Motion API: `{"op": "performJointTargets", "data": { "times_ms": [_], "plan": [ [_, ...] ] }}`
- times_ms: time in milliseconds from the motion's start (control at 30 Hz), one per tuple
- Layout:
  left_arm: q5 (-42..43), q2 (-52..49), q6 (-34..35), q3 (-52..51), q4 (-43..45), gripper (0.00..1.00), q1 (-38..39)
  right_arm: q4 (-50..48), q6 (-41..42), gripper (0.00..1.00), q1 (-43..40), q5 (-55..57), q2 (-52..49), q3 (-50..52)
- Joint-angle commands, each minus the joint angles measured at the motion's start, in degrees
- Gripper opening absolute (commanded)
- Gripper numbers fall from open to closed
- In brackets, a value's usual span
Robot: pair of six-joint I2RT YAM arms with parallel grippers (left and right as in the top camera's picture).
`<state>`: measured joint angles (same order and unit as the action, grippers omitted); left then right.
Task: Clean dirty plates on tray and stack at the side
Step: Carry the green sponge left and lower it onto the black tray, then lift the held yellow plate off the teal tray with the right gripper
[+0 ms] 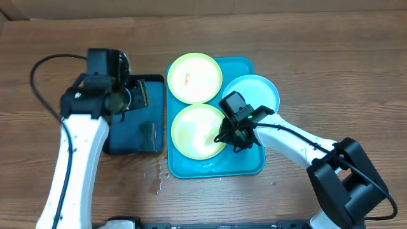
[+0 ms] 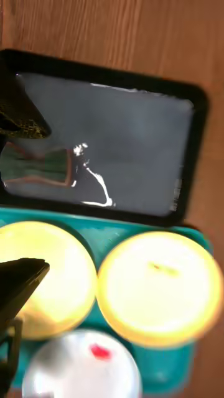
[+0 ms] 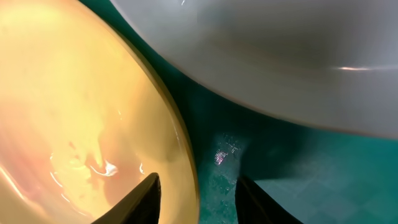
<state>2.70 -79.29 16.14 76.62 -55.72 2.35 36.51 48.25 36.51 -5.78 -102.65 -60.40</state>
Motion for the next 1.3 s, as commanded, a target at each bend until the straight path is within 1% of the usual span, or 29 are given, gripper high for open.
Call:
{"op": "performJointTargets", "data": {
  "times_ms": [0,100,233,267,400,467,500,533,733,933,1067,1200,1267],
  "plan": [
    [-0.8,3.1,1.9,0.8,-0.2,0.63,-0.2,-0.3,1.3,0.4,0.6,0.2,-1.0,0.5],
    [-0.9,4.6,1.9,0.8,-1.0,0.63,-0.2,-0.3,1.4,0.4,0.6,0.2,-1.5,0.5],
    [-2.9,4.7,2.3,0.8,-1.9,0.64,-0.3,-0.3,1.6,0.4,0.5,0.2,-2.0,0.5],
    [-3.7,4.7,2.6,0.8,-2.1,0.64,-0.3,-0.3,1.6,0.38,0.5,0.2,-2.0,0.5],
    [-5.6,4.7,3.3,0.8,-2.4,0.66,-0.3,-0.9,1.6,0.21,0.5,0.2,-2.1,0.5],
    [-5.9,4.7,3.3,0.8,-2.6,0.66,-0.3,-1.2,1.5,0.12,0.5,0.1,-2.1,0.5],
    [-5.9,4.7,3.3,0.8,-2.7,0.66,-0.3,-1.2,1.6,0.06,0.5,0.1,-2.1,0.5],
    [-5.9,4.9,3.4,0.8,-2.7,0.66,-0.3,-1.2,1.5,0.04,0.5,-0.1,-2.1,0.5],
    [-5.9,6.5,3.5,0.8,-2.6,0.64,-0.3,0.3,1.4,0.04,0.4,-0.8,-1.7,-0.6],
    [-5.9,9.1,3.4,0.8,-2.8,0.67,-0.3,3.7,-1.6,0.04,0.4,-0.8,1.4,-2.8],
    [-6.0,9.6,3.4,0.8,-3.6,0.67,-0.3,5.1,-1.8,0.04,0.4,-0.8,4.0,-3.0],
    [-8.5,9.6,3.4,0.8,-4.5,0.68,-0.3,6.1,-2.4,0.04,0.4,-0.7,7.1,-3.1],
    [-10.6,9.6,3.4,0.8,-5.2,0.72,-0.2,6.1,-3.2,0.04,0.4,-0.7,8.6,-3.1]
  ]
}}
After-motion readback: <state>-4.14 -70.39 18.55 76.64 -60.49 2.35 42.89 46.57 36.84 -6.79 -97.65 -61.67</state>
